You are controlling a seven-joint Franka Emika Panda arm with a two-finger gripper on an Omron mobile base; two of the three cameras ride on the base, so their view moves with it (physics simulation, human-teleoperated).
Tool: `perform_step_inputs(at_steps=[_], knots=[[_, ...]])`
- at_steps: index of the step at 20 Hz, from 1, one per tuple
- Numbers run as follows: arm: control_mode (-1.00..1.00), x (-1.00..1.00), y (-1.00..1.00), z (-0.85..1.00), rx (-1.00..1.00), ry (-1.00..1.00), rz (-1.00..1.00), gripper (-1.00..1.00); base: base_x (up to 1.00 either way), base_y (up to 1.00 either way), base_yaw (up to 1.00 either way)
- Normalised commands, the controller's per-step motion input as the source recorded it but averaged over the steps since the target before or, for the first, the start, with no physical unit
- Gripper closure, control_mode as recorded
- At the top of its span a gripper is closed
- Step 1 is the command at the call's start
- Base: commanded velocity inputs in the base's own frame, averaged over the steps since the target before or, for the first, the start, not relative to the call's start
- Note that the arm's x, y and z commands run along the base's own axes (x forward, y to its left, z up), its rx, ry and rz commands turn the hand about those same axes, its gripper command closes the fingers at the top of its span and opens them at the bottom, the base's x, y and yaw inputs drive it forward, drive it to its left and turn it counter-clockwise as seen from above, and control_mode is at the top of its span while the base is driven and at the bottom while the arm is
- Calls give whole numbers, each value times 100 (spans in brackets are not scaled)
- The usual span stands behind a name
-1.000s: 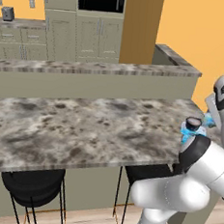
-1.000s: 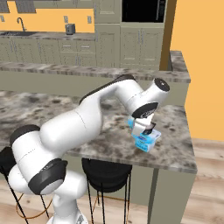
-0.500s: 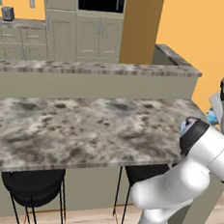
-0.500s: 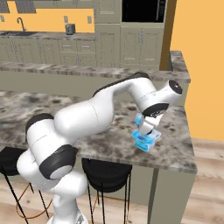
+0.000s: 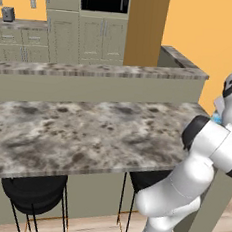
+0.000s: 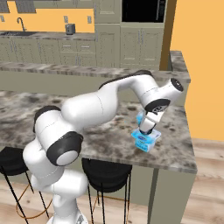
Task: Stack the yogurt containers by placing the smaller containers on top of the larger containers.
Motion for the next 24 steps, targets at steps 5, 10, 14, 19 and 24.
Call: perform_step_inputs(at_steps=[5,10,14,19,24], knots=[[-100,4,-3,-18,3,0,-2,100,0,0,0],[-100,6,-2,-12,2,1,-3,100,0,0,0],[-100,22,0,-12,1,1,-2,100,0,0,0],[-100,20,0,-7,1,2,-2,100,0,0,0],[-100,15,-3,-5,1,1,-2,100,0,0,0]])
